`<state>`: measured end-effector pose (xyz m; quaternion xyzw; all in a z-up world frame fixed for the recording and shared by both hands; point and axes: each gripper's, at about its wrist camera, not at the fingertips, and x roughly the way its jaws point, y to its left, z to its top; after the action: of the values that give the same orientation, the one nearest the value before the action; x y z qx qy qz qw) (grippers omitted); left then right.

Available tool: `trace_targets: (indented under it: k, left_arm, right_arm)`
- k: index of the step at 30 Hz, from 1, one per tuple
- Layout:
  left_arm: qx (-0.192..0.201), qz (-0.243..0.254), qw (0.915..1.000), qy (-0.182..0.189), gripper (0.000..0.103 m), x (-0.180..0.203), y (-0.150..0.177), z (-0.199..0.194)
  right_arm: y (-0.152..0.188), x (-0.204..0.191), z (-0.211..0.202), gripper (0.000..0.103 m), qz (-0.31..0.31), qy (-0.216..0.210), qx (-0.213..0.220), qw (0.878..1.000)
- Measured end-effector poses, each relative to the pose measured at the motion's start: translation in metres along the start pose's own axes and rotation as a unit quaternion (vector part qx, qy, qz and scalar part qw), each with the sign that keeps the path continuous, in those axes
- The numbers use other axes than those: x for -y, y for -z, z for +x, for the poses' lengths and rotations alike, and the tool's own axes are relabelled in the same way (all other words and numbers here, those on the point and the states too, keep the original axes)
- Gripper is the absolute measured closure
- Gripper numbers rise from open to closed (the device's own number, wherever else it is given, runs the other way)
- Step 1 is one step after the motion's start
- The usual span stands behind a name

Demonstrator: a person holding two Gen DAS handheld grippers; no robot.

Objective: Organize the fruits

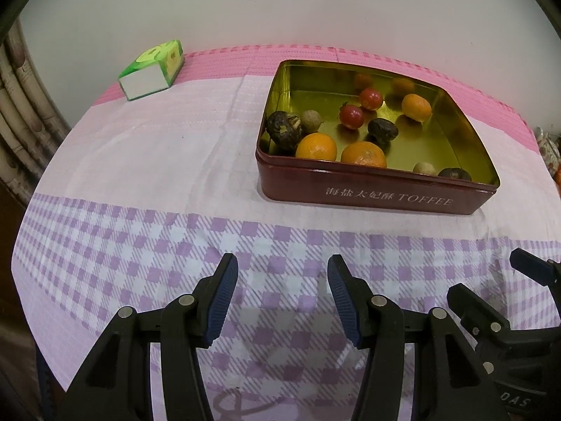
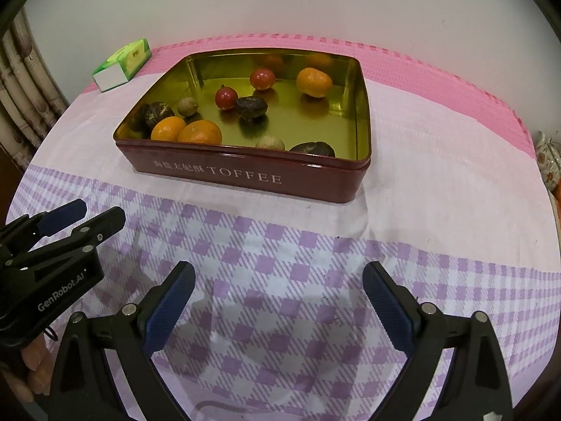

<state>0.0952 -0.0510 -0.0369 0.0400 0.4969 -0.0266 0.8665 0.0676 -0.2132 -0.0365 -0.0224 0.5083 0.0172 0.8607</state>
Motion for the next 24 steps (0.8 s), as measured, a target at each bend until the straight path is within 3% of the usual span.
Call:
trace_targets:
  k: [24]
  left_arm:
    - [-0.006,0.003,1.0000,0.000,0.049,0.0010,0.0036,0.0024]
  right_arm:
    - [0.0032,0.0002,0.0068,0.008,0.001,-0.001,-0.011,1.000]
